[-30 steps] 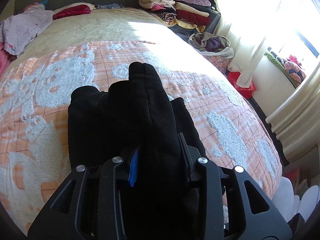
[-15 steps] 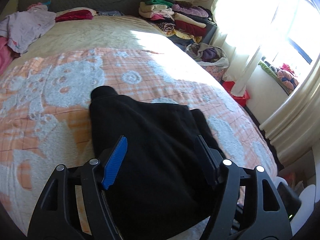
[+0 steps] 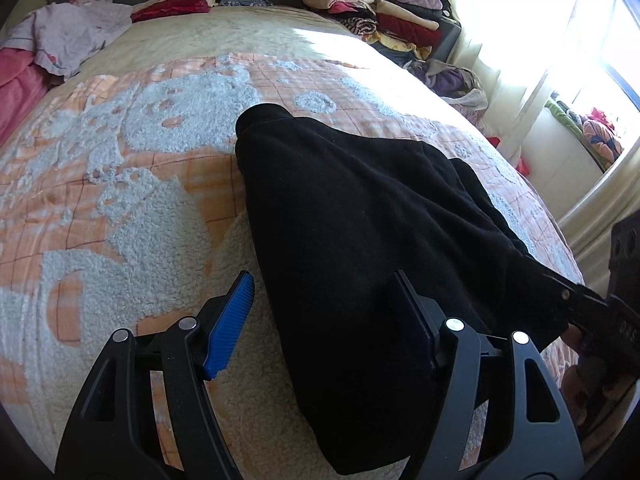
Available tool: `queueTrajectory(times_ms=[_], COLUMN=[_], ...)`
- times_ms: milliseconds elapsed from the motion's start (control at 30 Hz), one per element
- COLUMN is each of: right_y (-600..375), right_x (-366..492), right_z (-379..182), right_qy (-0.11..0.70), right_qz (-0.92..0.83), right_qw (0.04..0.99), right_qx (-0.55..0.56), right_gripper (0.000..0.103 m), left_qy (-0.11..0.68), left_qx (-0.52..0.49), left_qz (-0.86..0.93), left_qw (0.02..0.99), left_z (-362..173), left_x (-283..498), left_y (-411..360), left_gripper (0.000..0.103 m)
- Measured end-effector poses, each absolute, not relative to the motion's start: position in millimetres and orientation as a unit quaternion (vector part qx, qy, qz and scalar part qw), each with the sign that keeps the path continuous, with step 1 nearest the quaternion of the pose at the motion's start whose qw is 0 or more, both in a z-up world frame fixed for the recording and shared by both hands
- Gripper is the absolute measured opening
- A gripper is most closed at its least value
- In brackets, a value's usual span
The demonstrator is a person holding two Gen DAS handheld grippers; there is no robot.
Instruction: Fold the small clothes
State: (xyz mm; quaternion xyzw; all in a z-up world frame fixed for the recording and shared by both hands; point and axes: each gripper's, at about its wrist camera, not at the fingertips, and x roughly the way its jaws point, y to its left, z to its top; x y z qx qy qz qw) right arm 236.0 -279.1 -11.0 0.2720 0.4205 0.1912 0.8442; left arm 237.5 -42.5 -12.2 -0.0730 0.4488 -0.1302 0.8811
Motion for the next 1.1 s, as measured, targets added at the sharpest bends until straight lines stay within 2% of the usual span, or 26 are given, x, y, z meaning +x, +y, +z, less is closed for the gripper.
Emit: queueTrajectory(times_ms=[167,233,267,300,333,500,633,667,733,833,967,1000,1033,1100], right_y=[-271,-265,-263,-259,-257,-246,-248,-250,-258,-268,-270,-271,-271,-273], right_x=[250,255,256,257,257,250,251,254,256,247,224,214,207,189], right_z=[-18,-17,-16,-14,-11,19,5,-6,-21,-21,1,8,14,29], right_qy=[0.446,0.449,0.449,0.446,0.443,0.395,0.4,0.417,0.433,0.429,0.399,0.388,0.379,0.355], right_qz=[0.194,0.194,0.197,0.198,0.197,0.203,0.176,0.167,0.15,0.133,0.111,0.106,0.104,0.108], right_qw=[0.834,0.839,0.841,0.846,0.85,0.886,0.895,0.889,0.882,0.884,0.903,0.909,0.913,0.921], right_qx=[0.261,0.239,0.231,0.218,0.205,0.132,0.091,0.091,0.109,0.134,0.116,0.112,0.112,0.119], right_gripper=[0.063,0.044,0.038,0.027,0.022,0.018,0.018,0.019,0.03,0.041,0.045,0.05,0.065,0.076], left_qy=[0.448,0.448,0.448,0.448,0.448,0.441,0.445,0.447,0.449,0.447,0.438,0.434,0.43,0.419], left_qx=[-0.066,-0.066,-0.066,-0.066,-0.066,-0.066,-0.064,-0.062,-0.06,-0.055,-0.057,-0.058,-0.06,-0.067], left_qz=[-0.131,-0.131,-0.131,-0.131,-0.131,-0.136,-0.139,-0.14,-0.141,-0.14,-0.138,-0.135,-0.131,-0.128], left_qw=[0.882,0.882,0.882,0.882,0.882,0.885,0.882,0.881,0.88,0.882,0.886,0.889,0.891,0.896], left_z=[-11,-11,-11,-11,-11,-7,-8,-10,-12,-11,-2,0,4,12], left_x=[236,236,236,236,236,233,232,231,230,226,217,213,209,201], left_y=[-46,-47,-47,-47,-47,-50,-54,-55,-57,-58,-54,-52,-50,-45], left_gripper=[0.062,0.062,0.062,0.062,0.062,0.062,0.063,0.063,0.065,0.066,0.068,0.072,0.075,0.082])
